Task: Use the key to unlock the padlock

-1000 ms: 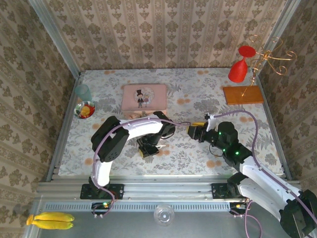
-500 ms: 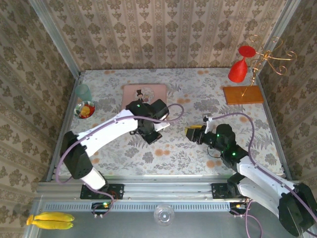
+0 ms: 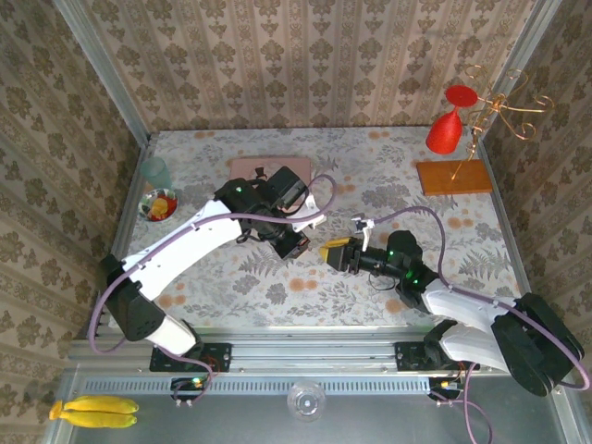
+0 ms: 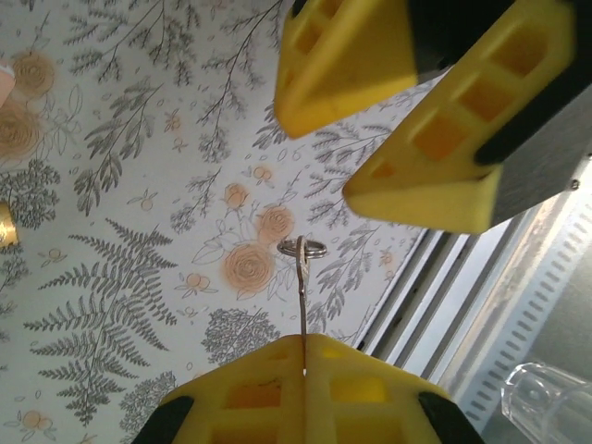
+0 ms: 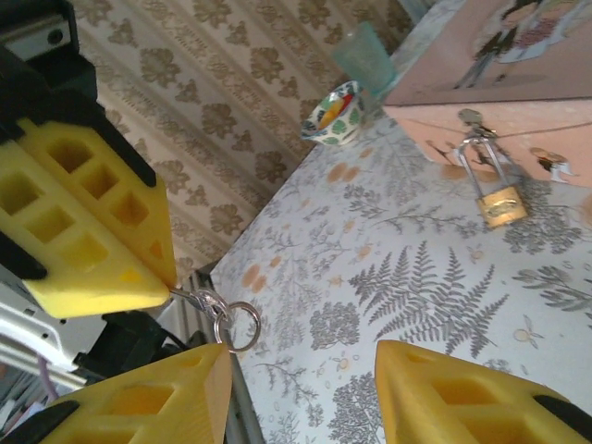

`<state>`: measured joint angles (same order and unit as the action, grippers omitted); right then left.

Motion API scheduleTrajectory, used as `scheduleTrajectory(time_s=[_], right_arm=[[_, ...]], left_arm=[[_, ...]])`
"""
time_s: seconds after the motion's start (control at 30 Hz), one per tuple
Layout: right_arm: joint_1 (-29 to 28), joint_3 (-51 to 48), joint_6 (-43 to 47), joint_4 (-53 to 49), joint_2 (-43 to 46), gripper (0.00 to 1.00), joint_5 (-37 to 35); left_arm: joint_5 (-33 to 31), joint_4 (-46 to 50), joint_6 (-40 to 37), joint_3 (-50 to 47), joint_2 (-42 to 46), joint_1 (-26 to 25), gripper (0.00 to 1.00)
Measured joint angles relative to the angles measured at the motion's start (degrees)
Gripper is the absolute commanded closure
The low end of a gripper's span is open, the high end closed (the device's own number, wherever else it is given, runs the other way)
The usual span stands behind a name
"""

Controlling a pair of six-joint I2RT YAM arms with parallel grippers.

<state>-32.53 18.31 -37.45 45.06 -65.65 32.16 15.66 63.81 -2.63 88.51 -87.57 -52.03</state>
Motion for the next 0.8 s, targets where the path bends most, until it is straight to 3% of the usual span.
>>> scheduleTrajectory(time_s=[0.37, 0.8], right_arm=[[-1.1, 2.6, 1.2, 3.8, -1.8, 0.59, 5.9], [-1.5, 3.3, 3.1, 4.1, -3.1, 0.73, 7.8]], left_arm=[[3.3, 0.0, -1.1, 0.2, 0.4, -0.5, 1.0], [3.7, 0.2, -1.7, 0.2, 0.6, -0.5, 1.0]])
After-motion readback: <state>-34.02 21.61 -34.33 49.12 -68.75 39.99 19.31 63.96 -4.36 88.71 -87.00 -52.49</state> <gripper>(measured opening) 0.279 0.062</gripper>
